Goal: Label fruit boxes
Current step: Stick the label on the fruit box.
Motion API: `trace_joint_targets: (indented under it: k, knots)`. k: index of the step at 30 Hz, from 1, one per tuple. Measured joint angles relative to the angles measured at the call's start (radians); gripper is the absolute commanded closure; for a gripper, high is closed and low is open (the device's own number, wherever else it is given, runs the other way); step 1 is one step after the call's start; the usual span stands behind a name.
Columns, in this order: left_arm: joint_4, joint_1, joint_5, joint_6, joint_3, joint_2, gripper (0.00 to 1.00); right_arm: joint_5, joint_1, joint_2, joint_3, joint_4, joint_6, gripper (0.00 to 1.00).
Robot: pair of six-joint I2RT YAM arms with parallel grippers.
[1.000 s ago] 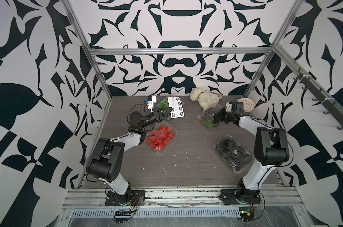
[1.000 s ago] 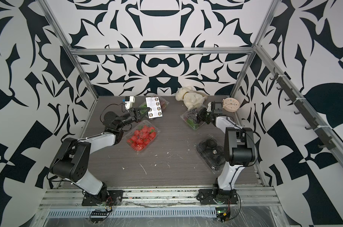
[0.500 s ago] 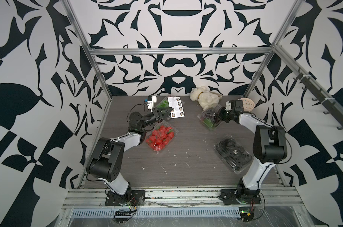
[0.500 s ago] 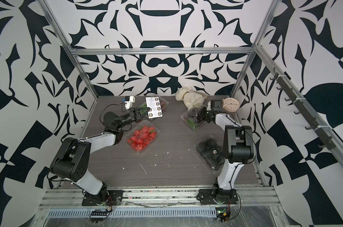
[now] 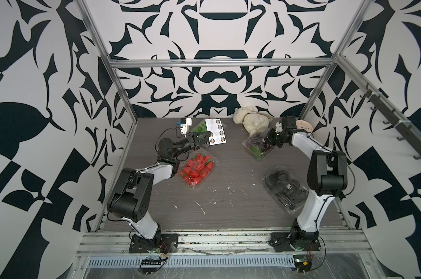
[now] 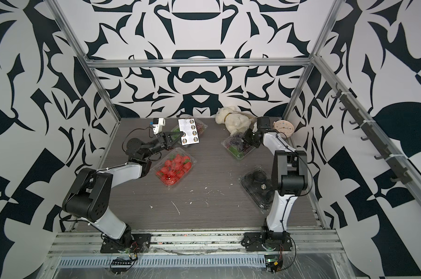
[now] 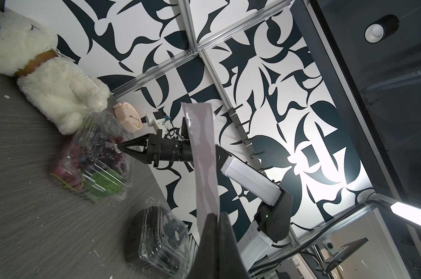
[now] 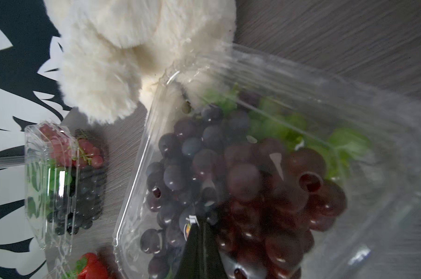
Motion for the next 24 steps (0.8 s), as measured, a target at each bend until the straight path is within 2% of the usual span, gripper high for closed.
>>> trace_joint_targets:
  k: [7, 11, 24]
  knots:
    - [0.015, 0.002, 0.002, -0.010, 0.000, 0.000, 1.00, 0.100, 0.040, 0.052, 0.121, -0.141, -0.048, 0.91]
    - [0.024, 0.003, 0.003, -0.013, 0.000, 0.000, 1.00, 0.152, 0.057, 0.063, 0.160, -0.193, -0.070, 0.84]
    - [0.029, 0.003, 0.003, -0.026, 0.000, 0.000, 1.00, 0.262, 0.082, 0.048, 0.169, -0.244, -0.099, 0.69]
